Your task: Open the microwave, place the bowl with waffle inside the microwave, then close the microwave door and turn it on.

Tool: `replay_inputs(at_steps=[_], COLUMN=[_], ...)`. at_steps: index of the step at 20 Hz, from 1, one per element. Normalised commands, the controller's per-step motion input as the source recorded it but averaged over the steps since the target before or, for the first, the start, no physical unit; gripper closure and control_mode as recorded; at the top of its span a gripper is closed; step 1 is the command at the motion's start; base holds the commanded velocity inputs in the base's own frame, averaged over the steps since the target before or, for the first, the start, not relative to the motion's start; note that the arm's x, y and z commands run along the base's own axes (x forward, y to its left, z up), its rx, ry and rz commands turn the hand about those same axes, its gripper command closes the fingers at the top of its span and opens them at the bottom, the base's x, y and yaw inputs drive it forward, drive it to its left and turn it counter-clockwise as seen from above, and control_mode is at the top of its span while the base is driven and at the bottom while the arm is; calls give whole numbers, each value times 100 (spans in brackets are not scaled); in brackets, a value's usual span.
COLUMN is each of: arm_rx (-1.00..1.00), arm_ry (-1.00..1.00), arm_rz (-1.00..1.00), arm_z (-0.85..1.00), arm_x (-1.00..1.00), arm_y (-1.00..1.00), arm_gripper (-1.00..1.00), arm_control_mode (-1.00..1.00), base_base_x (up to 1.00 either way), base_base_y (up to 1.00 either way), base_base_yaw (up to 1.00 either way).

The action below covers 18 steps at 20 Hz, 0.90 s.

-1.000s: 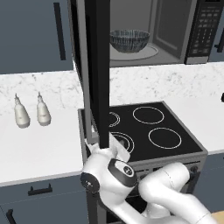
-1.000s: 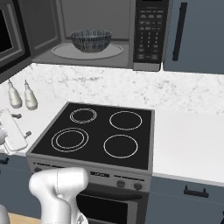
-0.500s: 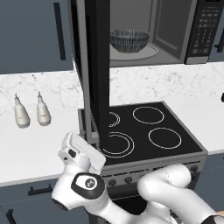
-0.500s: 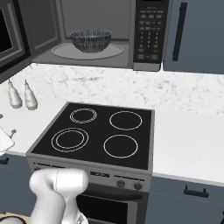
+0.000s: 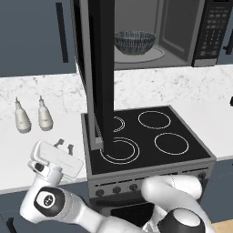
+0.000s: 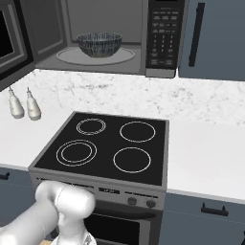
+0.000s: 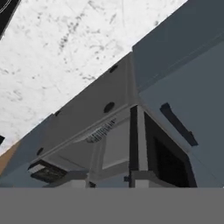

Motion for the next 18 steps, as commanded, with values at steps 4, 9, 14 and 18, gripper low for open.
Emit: replay_inputs(at_steps=[4,9,14,18], arm_rx=[-2,0,8,22], arm_ry=[-25,-27,-31,-28], arm_rz=[-9,-14,-16,-14], arm_z=[53,47,39,57], arm_x=[-1,-1,-6,-20], arm_y=[66,29,-10,-47], arm_gripper=[100,100,100,100], arm_control_mode=[-100,-100,-100,-100], base_base_x=[0,0,0,0], base_base_y=[0,0,0,0], base_base_yaw=[0,0,0,0])
